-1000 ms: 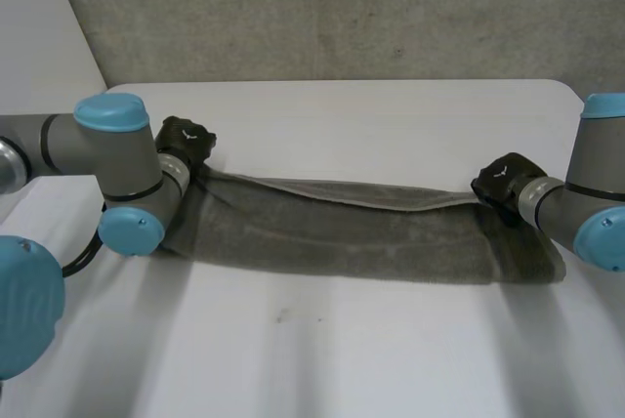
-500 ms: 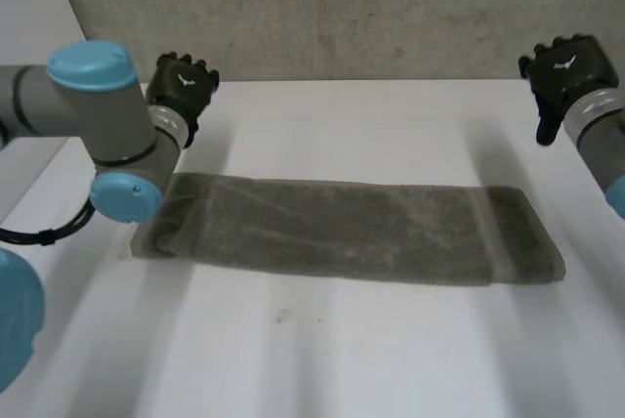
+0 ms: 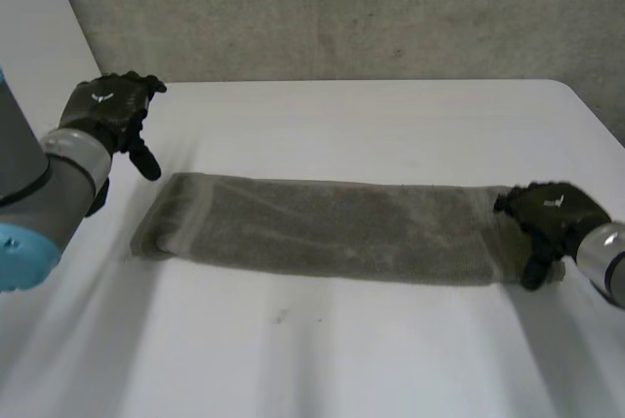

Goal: Fold the towel.

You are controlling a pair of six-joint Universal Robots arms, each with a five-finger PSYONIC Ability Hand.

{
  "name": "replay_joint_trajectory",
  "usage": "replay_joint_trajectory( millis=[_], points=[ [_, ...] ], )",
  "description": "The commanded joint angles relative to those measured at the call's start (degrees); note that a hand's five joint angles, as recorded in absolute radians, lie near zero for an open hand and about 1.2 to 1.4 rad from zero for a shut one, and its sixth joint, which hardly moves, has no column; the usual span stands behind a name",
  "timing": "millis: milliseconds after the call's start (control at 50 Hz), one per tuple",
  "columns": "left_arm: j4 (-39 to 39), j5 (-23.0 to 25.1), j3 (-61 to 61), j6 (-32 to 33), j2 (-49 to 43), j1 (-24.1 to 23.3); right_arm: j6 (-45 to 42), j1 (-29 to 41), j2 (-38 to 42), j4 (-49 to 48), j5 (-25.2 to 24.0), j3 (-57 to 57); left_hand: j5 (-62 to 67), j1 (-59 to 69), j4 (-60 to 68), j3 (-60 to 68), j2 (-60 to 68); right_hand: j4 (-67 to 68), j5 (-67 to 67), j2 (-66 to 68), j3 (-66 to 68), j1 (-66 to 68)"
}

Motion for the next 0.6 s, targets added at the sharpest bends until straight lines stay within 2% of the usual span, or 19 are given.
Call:
replay_joint_trajectory(
  millis=[20,40,60,140,160,180,200,220,300,380,400,440,460,500,580,600],
  points=[
    [8.55,1.93,-8.65,-2.45,2.49,0.1,-6.12,-2.1,4.49,-11.89,-0.23,7.32,-0.32,-0.79,-0.26,-0.34,-0.32,9.09,9.05,9.26,10.24,10.06],
    [10.38,2.01,-9.96,-2.45,2.75,0.01,-6.12,-2.11,4.5,-11.9,-0.23,7.32,-0.82,-1.29,-0.76,-0.84,-0.82,9.15,9.11,9.31,10.29,10.11],
    [11.79,2.01,-10.93,-2.45,2.84,-0.34,-6.38,-2.63,5.28,-13.38,-0.23,7.5,-1.49,-1.96,-1.44,-1.51,-1.49,14.81,14.77,14.98,15.96,15.78],
    [12.86,2.1,-11.73,-2.45,2.84,-0.6,-6.65,-3.16,7.23,-15.68,0.04,7.68,-1.67,-2.14,-1.61,-1.69,-1.67,22.44,22.4,22.6,23.58,23.4],
    [12.86,2.01,-11.82,-2.45,2.84,-0.69,-6.74,-3.34,8.36,-16.38,0.3,7.41,-1.83,-2.3,-1.78,-1.85,-1.84,28.93,28.89,29.1,30.08,29.9],
    [12.86,2.01,-11.82,-2.45,2.84,-0.69,-6.91,-3.6,9.24,-16.99,0.74,7.06,-1.84,-2.3,-1.78,-1.86,-1.84,49.48,49.44,49.65,50.63,50.45],
    [12.86,2.01,-11.99,-2.45,2.84,-0.69,-6.91,-3.6,9.25,-17.0,0.74,7.06,-2.0,-2.47,-1.94,-2.02,-2.0,49.69,49.65,49.85,50.83,50.65],
    [12.86,2.1,-12.17,-2.45,2.84,-0.69,-7.35,-4.04,9.51,-17.7,1.61,6.71,-1.84,-2.31,-1.78,-1.86,-1.84,66.28,66.24,66.45,67.43,67.25],
    [12.86,2.01,-12.34,-2.45,2.84,-0.69,-10.25,-5.89,8.98,-20.43,4.52,6.62,-1.84,-2.3,-1.78,-1.86,-1.84,66.45,66.41,66.61,67.59,67.42],
    [12.86,1.84,-12.7,-2.45,2.93,-0.69,-22.25,-8.6,8.11,-25.16,10.48,5.66,-1.84,-2.3,-1.78,-1.86,-1.84,66.45,66.41,66.61,67.59,67.42],
    [12.86,1.84,-12.7,-2.45,2.93,-0.69,-22.29,-8.61,8.1,-25.17,10.5,5.65,-1.84,-2.3,-1.78,-1.86,-1.84,66.45,66.41,66.61,67.59,67.42],
    [12.86,1.66,-12.7,-2.45,3.28,-0.69,-31.22,-11.23,7.58,-26.14,13.39,4.25,-1.84,-2.3,-1.78,-1.86,-1.84,66.45,66.41,66.61,67.59,67.42],
    [12.86,1.66,-12.7,-2.45,3.28,-0.69,-31.26,-11.25,7.58,-26.14,13.4,4.25,-1.84,-2.3,-1.78,-1.86,-1.84,66.45,66.41,66.61,67.59,67.42],
    [12.86,1.75,-12.78,-2.45,3.63,-0.69,-37.04,-12.48,6.88,-27.02,14.27,2.94,-1.84,-2.3,-1.78,-1.86,-1.84,66.45,66.41,66.61,67.59,67.42],
    [13.03,1.75,-13.13,-2.45,4.24,-0.78,-37.24,-10.72,6.43,-28.16,14.19,0.73,-1.84,-2.3,-1.78,-1.86,-1.84,66.45,66.41,66.61,67.59,67.42],
    [13.12,1.75,-13.4,-2.45,4.51,-0.78,-36.71,-7.76,6.0,-28.86,14.1,-0.57,-1.84,-2.3,-1.78,-1.86,-1.84,66.45,66.41,66.61,67.59,67.42]
  ],
)
